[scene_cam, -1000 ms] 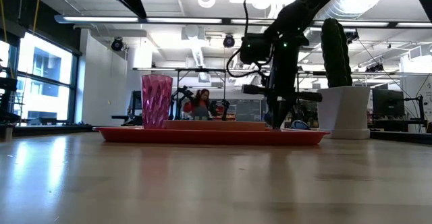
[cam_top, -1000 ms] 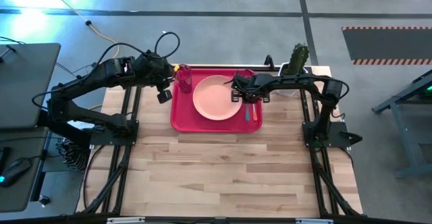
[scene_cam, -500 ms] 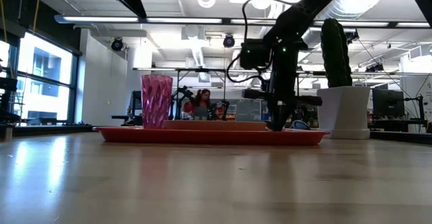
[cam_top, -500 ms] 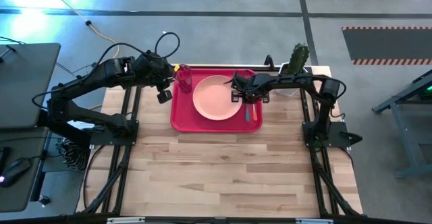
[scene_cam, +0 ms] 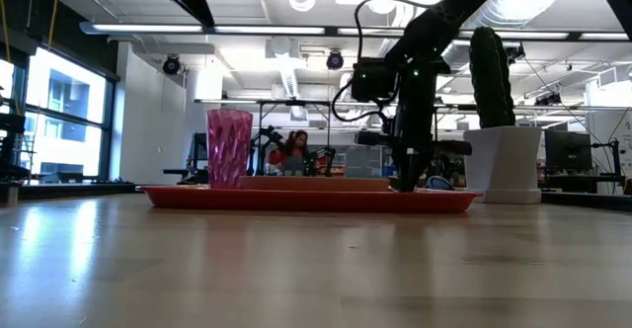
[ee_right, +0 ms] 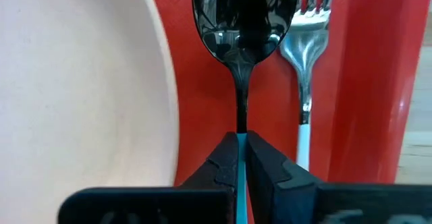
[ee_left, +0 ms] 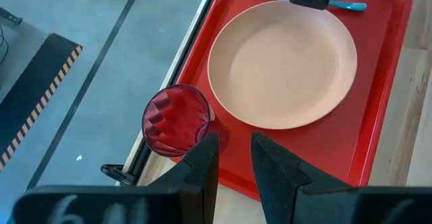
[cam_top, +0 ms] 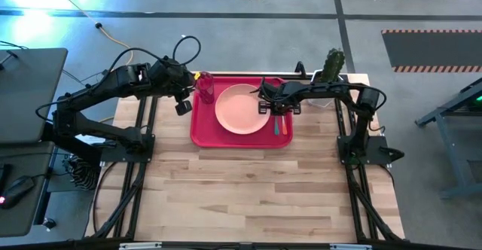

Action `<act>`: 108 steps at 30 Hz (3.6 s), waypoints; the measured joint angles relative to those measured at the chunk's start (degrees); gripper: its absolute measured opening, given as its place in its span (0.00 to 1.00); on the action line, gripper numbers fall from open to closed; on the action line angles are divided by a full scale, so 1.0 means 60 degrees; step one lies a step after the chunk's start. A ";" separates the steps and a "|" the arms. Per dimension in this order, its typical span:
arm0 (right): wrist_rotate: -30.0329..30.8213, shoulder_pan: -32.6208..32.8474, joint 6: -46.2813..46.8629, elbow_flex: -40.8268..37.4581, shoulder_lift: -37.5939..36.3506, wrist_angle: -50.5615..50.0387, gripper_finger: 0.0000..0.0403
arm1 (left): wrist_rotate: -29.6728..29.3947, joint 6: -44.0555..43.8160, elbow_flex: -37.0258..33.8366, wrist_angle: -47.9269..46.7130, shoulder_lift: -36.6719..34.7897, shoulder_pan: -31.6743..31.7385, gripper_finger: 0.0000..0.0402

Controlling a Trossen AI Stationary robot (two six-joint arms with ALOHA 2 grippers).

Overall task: Pick and place plate/cup/fork/spoon on tray
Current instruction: Put the blue spoon on the red serving tray to the left of the orange fork, then return to Home Position

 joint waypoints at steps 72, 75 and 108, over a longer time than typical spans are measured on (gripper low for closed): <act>0.0630 0.2604 -0.5504 0.0000 -0.4335 0.5093 0.07 | 0.1541 -0.3921 -0.3134 0.3303 -0.3221 -0.1938 0.19; 0.0595 0.2886 -0.5500 0.0000 -0.4339 0.5874 0.07 | 0.1500 -0.4062 -0.4082 0.4058 -0.3953 -0.2307 0.19; 0.0057 0.4063 -0.4468 0.0000 -0.5028 0.9244 0.07 | 0.1632 -0.3330 -1.1021 0.7787 -1.0958 -0.3843 0.19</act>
